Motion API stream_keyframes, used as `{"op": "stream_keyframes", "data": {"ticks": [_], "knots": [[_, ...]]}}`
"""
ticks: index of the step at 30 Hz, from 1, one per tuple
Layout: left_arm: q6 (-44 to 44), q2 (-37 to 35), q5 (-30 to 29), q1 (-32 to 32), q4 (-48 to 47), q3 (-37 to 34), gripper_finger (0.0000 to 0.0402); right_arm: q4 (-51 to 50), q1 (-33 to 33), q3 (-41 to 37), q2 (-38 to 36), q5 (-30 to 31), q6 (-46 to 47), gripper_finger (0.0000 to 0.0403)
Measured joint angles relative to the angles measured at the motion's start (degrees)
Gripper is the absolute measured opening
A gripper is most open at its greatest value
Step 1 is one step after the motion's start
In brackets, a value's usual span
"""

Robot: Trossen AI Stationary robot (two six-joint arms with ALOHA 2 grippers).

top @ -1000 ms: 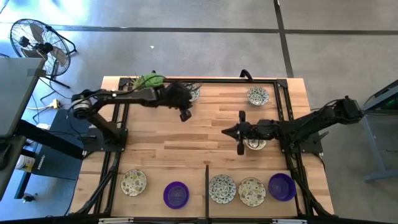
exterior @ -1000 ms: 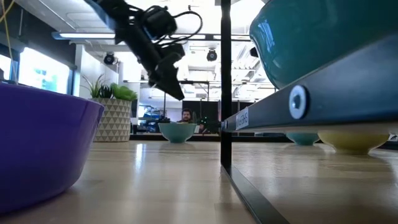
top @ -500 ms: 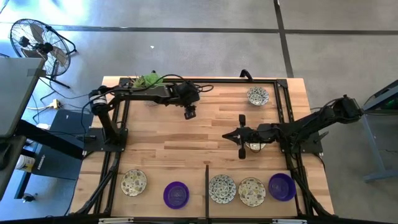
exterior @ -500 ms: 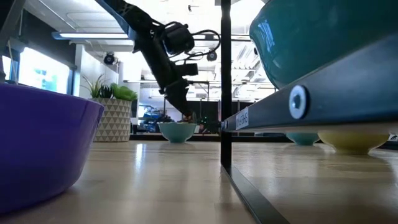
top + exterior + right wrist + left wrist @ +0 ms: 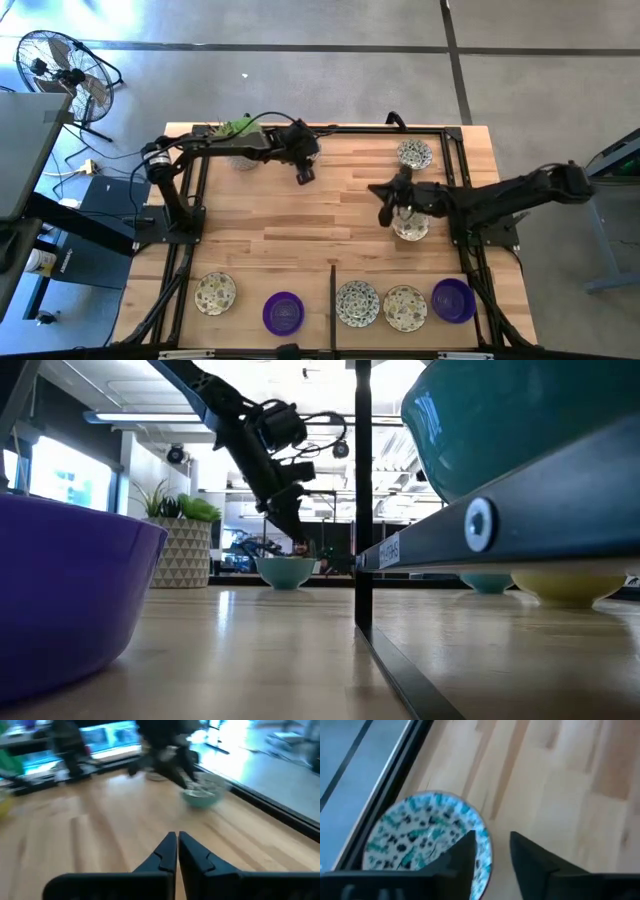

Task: Pick & Place Mini bowls
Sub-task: Stack the right blue patterned bowl on the blue patterned bowl on the shelf

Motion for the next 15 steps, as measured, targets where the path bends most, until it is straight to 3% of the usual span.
{"op": "stream_keyframes", "data": {"ticks": [7,15], "knots": [[-1.6,-3.2,10.32,-0.04,11.64,-3.77,0.0012,-16.83,-8.8,0.93,-8.39,9.88,8.68,0.0062],[-7.64,-8.94,7.55,-0.67,33.63,-18.9,0.0011,-39.48,-22.42,0.93,-10.72,10.19,29.72,0.0145]]}}
